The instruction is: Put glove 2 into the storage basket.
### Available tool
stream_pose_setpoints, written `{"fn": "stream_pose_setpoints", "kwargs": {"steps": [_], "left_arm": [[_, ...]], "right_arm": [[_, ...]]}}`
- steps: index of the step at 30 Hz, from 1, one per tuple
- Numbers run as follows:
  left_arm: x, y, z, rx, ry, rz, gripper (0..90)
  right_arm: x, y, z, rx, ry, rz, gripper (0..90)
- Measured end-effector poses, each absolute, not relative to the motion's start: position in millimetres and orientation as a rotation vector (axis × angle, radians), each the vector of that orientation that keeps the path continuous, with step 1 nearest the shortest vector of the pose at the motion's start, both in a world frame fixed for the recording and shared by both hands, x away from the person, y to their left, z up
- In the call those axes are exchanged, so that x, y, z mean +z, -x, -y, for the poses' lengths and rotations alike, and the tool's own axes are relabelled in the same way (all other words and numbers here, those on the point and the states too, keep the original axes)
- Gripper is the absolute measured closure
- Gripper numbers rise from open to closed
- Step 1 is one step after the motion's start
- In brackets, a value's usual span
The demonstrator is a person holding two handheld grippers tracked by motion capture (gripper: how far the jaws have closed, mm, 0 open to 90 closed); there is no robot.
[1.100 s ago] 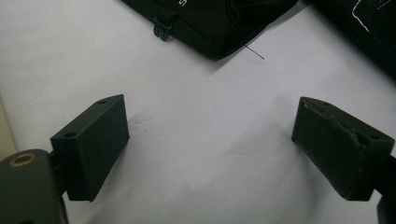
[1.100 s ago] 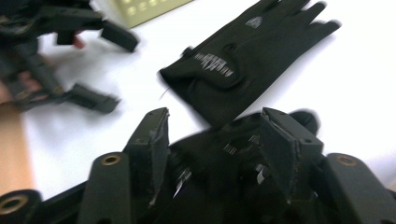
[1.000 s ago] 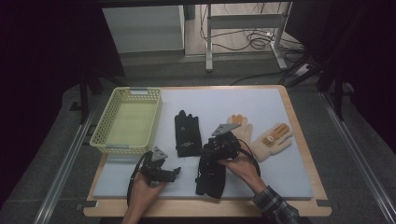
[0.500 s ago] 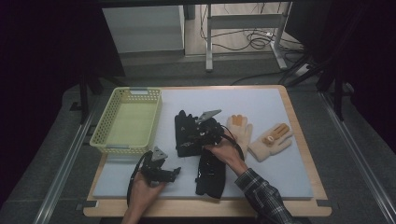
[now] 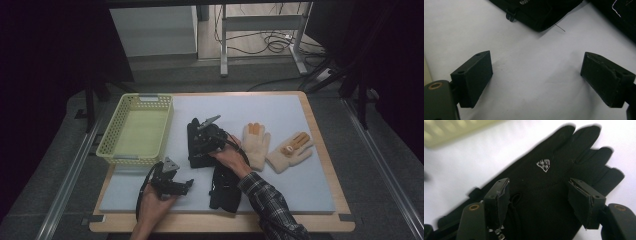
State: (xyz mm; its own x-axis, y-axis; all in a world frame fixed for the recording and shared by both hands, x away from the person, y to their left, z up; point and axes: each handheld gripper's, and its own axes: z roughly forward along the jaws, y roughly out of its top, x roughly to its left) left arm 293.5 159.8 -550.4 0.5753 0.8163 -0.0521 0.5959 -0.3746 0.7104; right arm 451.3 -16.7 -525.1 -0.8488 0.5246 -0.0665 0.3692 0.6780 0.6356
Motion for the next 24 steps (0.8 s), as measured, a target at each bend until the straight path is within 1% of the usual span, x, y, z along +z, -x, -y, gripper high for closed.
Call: {"fn": "stream_pose_setpoints", "kwargs": {"steps": [1,3,5,7,8,11,15,24], "left_arm": [[-550,-294,-160,0.404,-2.106,-1.121,10.8],[-550,-293,-160,0.404,-2.106,-1.121,10.8],[-550,-293,-160,0.404,-2.106,-1.121,10.8],[-550,-293,-160,0.404,-2.107,-1.122,10.8],[-550,-293,-160,0.404,-2.107,-1.122,10.8],[-550,-294,-160,0.404,-2.107,-1.122,10.8],[-550,-294,-160,0.404,-2.107,-1.121,10.7],[-550,-294,-160,0.405,-2.109,-1.12,10.7]], "right_arm": [[-526,-450,15,0.919,-0.71,-2.634,42.8],[-524,-449,13,0.879,-0.722,-2.625,49.3],[-523,-447,13,0.886,-0.717,-2.642,65.2],[-523,-444,12,0.893,-0.713,-2.633,75.6],[-523,-442,11,0.886,-0.715,-2.628,79.0],[-521,-444,13,0.906,-0.75,-2.636,82.0],[-517,-446,18,0.964,-0.807,-2.635,82.8],[-481,-430,27,1.068,-0.778,-2.568,82.8]]}}
